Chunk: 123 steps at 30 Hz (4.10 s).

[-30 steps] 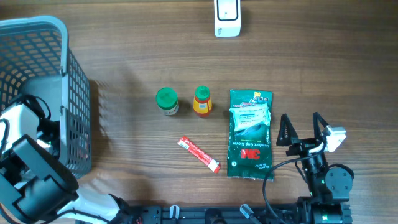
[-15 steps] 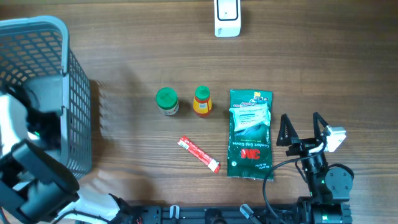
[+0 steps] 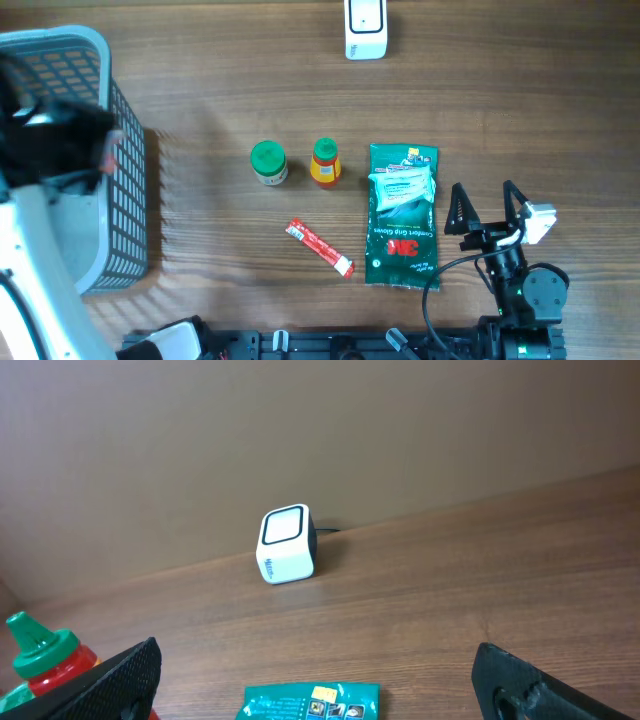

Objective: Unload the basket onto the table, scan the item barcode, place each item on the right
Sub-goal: 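Set the Belvita box on the table beside the red stick pack, then reach the right gripper to the glove pack and grasp the mint-green packet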

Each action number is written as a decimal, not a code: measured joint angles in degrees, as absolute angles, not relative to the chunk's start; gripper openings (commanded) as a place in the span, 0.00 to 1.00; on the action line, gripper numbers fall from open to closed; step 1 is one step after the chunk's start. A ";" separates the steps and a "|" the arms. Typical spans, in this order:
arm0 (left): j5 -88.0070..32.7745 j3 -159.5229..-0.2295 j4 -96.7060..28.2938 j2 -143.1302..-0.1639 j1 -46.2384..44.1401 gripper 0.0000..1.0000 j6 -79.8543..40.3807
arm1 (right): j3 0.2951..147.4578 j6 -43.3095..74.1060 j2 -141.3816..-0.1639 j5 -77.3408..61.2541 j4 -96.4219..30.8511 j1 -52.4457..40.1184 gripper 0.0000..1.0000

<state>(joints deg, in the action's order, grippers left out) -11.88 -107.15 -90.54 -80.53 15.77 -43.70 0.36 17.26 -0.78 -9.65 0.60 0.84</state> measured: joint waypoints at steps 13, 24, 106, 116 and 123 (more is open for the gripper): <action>-0.40 -79.92 -80.09 -80.07 -31.64 0.65 -61.80 | 0.36 17.23 -0.78 -9.65 0.58 0.84 1.00; 6.61 -48.10 -42.68 -80.51 -46.19 0.77 -66.78 | 0.36 17.26 -0.78 -9.65 0.60 0.84 1.00; 15.94 -57.60 -74.41 -61.91 -46.24 1.00 -49.56 | 55.72 51.72 -95.07 -15.66 -40.01 -10.50 0.60; 15.94 -57.60 -74.41 -61.91 -46.24 1.00 -49.56 | 52.82 53.71 -96.25 -10.22 -34.11 -11.84 0.27; 15.94 -57.60 -74.39 -61.91 -46.24 1.00 -49.56 | 52.58 52.95 -95.39 -13.34 -33.23 -11.79 0.04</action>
